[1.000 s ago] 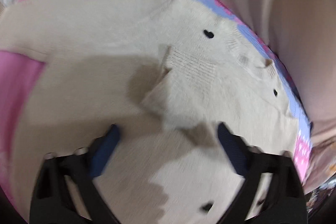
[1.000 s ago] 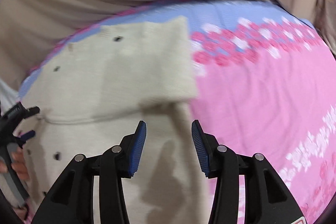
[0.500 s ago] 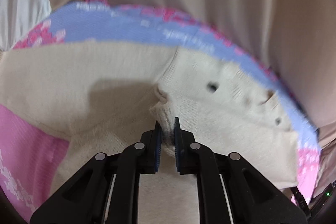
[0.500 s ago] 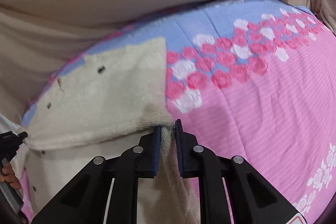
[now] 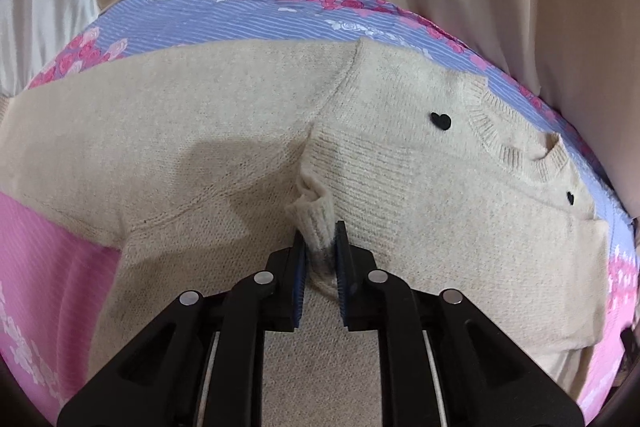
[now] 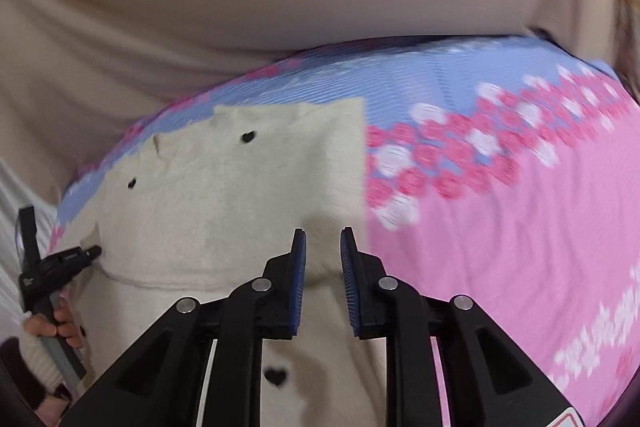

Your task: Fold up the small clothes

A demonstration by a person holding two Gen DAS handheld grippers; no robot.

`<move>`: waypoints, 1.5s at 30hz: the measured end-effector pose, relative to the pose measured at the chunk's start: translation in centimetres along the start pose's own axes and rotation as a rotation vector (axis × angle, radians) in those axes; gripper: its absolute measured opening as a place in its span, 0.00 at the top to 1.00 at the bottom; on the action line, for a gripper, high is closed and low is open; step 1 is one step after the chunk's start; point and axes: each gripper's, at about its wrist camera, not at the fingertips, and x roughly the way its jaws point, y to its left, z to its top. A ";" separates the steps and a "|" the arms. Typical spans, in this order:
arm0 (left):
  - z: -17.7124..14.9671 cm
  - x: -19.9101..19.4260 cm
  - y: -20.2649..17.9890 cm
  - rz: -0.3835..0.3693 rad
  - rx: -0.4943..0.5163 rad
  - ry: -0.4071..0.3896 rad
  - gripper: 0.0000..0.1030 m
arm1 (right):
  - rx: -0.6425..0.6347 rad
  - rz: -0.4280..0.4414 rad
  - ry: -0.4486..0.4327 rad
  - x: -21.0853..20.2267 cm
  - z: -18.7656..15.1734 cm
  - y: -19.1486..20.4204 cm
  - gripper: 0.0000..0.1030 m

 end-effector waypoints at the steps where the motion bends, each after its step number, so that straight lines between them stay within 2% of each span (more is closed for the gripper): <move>1: 0.0 0.0 0.0 0.002 -0.004 0.000 0.87 | -0.011 -0.033 0.045 2.2 0.1 -0.3 0.85; 2: 0.0 0.0 0.0 0.002 -0.008 0.001 0.87 | -0.003 -0.076 0.079 3.9 -0.2 -1.3 0.93; 3: 0.1 0.0 0.0 0.001 -0.007 0.003 0.86 | 0.026 -0.059 0.077 4.7 -0.5 -2.4 1.00; 4: 0.1 0.0 0.1 -0.002 -0.006 0.006 0.86 | 0.073 -0.016 0.051 4.3 -0.6 -3.4 1.00; 6: 0.2 0.1 0.2 -0.007 0.000 0.010 0.86 | 0.131 -0.034 0.029 3.1 0.3 -3.7 1.00; 7: 0.3 0.1 0.2 -0.008 0.005 0.009 0.85 | 0.142 -0.017 0.011 2.5 1.4 -3.3 0.97; 8: 0.2 0.1 0.2 -0.007 0.012 0.005 0.85 | 0.130 0.009 0.002 2.4 2.8 -2.6 0.88; 11: 0.1 0.1 0.1 0.007 0.015 -0.005 0.85 | 0.038 0.001 -0.019 3.9 7.2 -0.4 0.88; 13: 0.0 0.1 0.0 0.012 0.013 -0.009 0.85 | 0.005 -0.063 0.028 7.2 9.3 -0.3 0.88; 15: 0.0 0.1 0.0 0.016 0.013 -0.011 0.84 | -0.012 -0.184 0.141 11.4 9.6 -1.7 0.91; 16: 0.0 0.1 0.0 0.014 0.010 -0.011 0.84 | -0.026 -0.186 0.080 10.8 9.8 -1.8 0.95; 17: 0.1 -0.1 0.2 0.004 0.000 -0.010 0.82 | -0.019 -0.207 0.088 10.4 9.8 -1.7 0.96; 18: 0.1 -0.6 0.8 -0.027 -0.029 -0.009 0.80 | 0.004 -0.183 0.068 9.1 9.6 -1.4 0.93; 20: 0.0 -2.5 3.4 -0.119 -0.147 -0.036 0.71 | 0.006 -0.109 0.006 6.0 8.5 -0.2 0.87; 21: -0.1 -3.9 5.9 -0.145 -0.238 -0.069 0.67 | -0.013 -0.091 -0.017 4.4 7.5 0.6 0.86; 22: -0.2 -4.8 7.8 -0.144 -0.294 -0.090 0.55 | -0.035 -0.070 -0.037 2.6 6.1 1.7 0.82; 23: -0.2 -5.7 10.4 -0.134 -0.364 -0.113 0.44 | -0.056 -0.045 -0.046 1.2 4.5 2.4 0.72; 24: -0.2 -6.4 13.1 -0.112 -0.432 -0.131 0.39 | -0.080 -0.022 -0.042 0.0 2.6 3.2 0.68; 26: -0.1 -7.4 19.9 -0.015 -0.578 -0.157 0.35 | -0.128 -0.003 -0.029 -1.8 -0.5 4.5 0.68; 27: 0.3 -7.6 23.9 0.056 -0.642 -0.166 0.35 | -0.149 -0.004 -0.014 -2.4 -2.0 5.1 0.67; 30: 0.8 -7.5 32.0 0.251 -0.772 -0.172 0.35 | -0.158 0.026 0.059 -3.4 -6.4 6.1 0.67; 31: 1.1 -6.8 34.8 0.330 -0.812 -0.148 0.36 | -0.150 0.037 0.094 -3.4 -7.7 6.5 0.67; 33: 1.3 -5.4 37.9 0.367 -0.861 -0.106 0.44 | -0.139 0.047 0.143 -3.1 -9.4 6.9 0.66; 34: 1.8 -5.3 38.4 0.385 -0.853 -0.128 0.47 | -0.136 0.048 0.155 -3.2 -10.1 7.2 0.66; 35: 2.6 -5.0 38.0 0.383 -0.822 -0.136 0.76 | -0.132 0.053 0.164 -3.2 -10.6 7.6 0.66; 36: 3.9 -4.3 37.4 0.335 -0.780 -0.105 0.90 | -0.132 0.058 0.168 -3.3 -10.9 7.9 0.66; 37: 4.7 -4.3 36.6 0.324 -0.757 -0.110 0.91 | -0.135 0.059 0.164 -3.5 -11.0 8.2 0.66; 39: 6.8 -5.7 33.6 0.290 -0.679 -0.183 0.93 | -0.148 0.060 0.151 -4.1 -11.0 8.7 0.65; 40: 8.1 -7.0 30.9 0.261 -0.615 -0.232 0.93 | -0.150 0.060 0.142 -4.4 -10.9 8.8 0.65; 42: 10.2 -9.8 25.9 0.182 -0.504 -0.312 0.93 | -0.142 0.064 0.126 -5.0 -10.6 8.5 0.65; 45: 11.7 -14.8 15.5 0.006 -0.302 -0.414 0.93 | -0.124 0.062 0.110 -5.8 -10.2 7.6 0.64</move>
